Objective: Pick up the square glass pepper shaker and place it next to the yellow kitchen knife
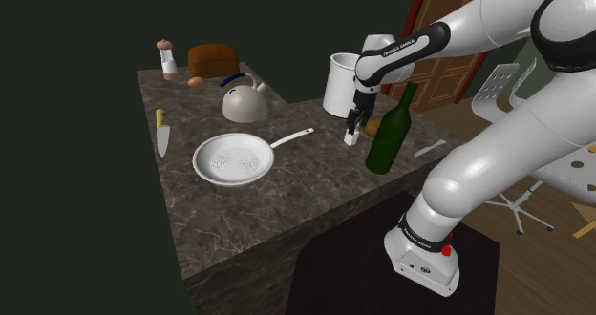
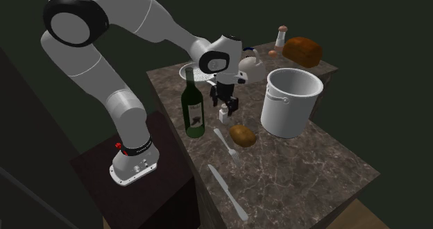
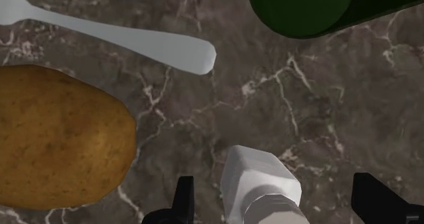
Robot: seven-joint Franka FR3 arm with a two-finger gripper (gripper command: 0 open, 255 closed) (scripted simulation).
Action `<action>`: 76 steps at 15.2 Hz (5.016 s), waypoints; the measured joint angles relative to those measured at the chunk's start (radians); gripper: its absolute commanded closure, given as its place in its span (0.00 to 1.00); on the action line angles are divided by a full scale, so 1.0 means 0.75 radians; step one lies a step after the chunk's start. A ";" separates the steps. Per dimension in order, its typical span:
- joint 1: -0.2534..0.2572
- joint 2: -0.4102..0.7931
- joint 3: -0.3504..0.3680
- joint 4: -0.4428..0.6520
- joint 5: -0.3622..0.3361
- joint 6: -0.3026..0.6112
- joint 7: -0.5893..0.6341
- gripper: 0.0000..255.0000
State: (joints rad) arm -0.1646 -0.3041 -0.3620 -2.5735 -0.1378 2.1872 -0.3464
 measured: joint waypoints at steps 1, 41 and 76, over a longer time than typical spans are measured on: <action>0.001 0.010 -0.002 -0.011 0.001 0.021 -0.001 0.00; -0.007 -0.177 0.051 0.202 -0.009 -0.374 0.022 1.00; 0.300 0.550 0.405 0.977 0.249 -0.434 0.542 1.00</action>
State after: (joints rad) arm 0.0606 0.1085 -0.0582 -1.8404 0.0489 1.8619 0.0602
